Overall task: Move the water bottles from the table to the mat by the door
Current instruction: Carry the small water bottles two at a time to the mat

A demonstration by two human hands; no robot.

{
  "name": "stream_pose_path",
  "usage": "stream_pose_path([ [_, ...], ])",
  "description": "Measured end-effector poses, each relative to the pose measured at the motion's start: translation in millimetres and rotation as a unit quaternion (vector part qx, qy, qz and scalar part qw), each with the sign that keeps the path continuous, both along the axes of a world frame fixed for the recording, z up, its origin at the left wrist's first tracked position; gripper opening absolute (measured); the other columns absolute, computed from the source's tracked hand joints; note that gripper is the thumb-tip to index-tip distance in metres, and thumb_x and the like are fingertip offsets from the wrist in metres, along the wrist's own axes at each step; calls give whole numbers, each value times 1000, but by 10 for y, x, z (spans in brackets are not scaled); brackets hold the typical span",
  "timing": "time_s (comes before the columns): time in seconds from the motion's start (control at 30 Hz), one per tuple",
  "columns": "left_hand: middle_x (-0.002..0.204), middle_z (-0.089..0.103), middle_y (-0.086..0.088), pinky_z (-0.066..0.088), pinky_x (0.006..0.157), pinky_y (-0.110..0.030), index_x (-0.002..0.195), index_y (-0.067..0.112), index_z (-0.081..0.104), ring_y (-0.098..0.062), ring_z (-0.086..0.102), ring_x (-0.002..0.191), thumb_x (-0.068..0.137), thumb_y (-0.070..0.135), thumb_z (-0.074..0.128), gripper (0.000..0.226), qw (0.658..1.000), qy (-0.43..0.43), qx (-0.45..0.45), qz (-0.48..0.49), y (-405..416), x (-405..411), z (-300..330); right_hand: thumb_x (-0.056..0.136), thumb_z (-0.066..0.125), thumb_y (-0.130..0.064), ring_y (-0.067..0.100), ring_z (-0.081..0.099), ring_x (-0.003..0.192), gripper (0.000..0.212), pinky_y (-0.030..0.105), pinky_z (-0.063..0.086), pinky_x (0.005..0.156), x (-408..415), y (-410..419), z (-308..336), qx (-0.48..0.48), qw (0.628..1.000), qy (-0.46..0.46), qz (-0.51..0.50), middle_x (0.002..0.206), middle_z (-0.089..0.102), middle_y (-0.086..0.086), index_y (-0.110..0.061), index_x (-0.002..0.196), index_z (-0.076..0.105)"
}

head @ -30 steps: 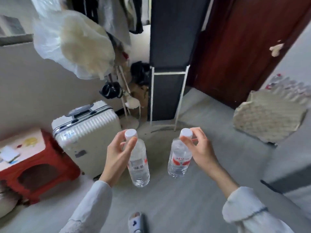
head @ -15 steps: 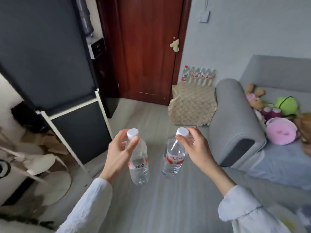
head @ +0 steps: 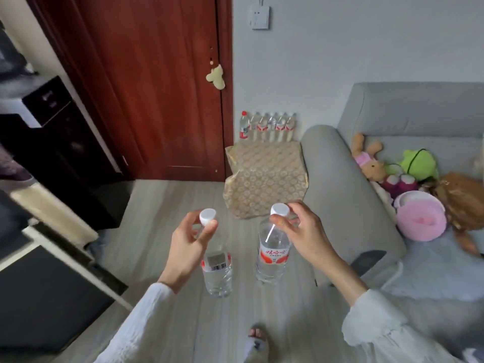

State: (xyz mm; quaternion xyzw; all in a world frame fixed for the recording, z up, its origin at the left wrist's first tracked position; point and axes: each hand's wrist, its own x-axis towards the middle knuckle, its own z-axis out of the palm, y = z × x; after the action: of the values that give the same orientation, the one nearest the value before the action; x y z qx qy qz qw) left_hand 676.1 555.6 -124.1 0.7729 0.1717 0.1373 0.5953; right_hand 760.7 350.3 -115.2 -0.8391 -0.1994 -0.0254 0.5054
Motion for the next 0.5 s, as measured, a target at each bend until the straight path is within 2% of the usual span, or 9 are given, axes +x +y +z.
stream_pose_path([
  [0.13, 100, 66, -6, 53, 72, -33, 102, 19, 59, -23, 66, 91, 84, 30, 60, 22, 1000, -2, 15, -13, 79, 1004, 48, 76, 69, -24, 20, 59, 86, 26, 39, 49, 82, 958, 51, 61, -16, 1000, 1, -1, 92, 61, 6, -7, 94, 60],
  [0.3, 102, 67, -4, 52, 86, -36, 102, 19, 59, -19, 64, 97, 78, 40, 62, 32, 1000, 0, 19, -19, 230, 2040, 36, 76, 69, -26, 22, 58, 87, 30, 43, 50, 81, 1996, 209, 47, -34, 999, -1, 2, 94, 60, 7, -6, 95, 59],
  [0.4, 98, 67, 0, 51, 85, -36, 99, 23, 59, -19, 64, 97, 72, 48, 61, 37, 999, 7, 25, -21, 366, 2626, -48, 77, 68, -26, 21, 58, 86, 27, 43, 50, 82, 2613, 327, -28, -41, 999, 9, -10, 93, 59, 7, -7, 93, 59],
  [0.5, 93, 67, 9, 51, 82, -34, 90, 35, 58, -17, 64, 94, 73, 51, 64, 24, 999, 12, 28, -24, 584, 3255, -173, 77, 68, -28, 15, 57, 85, 20, 38, 50, 82, 3230, 504, -134, -43, 999, 27, -10, 92, 58, 0, -16, 90, 58],
])
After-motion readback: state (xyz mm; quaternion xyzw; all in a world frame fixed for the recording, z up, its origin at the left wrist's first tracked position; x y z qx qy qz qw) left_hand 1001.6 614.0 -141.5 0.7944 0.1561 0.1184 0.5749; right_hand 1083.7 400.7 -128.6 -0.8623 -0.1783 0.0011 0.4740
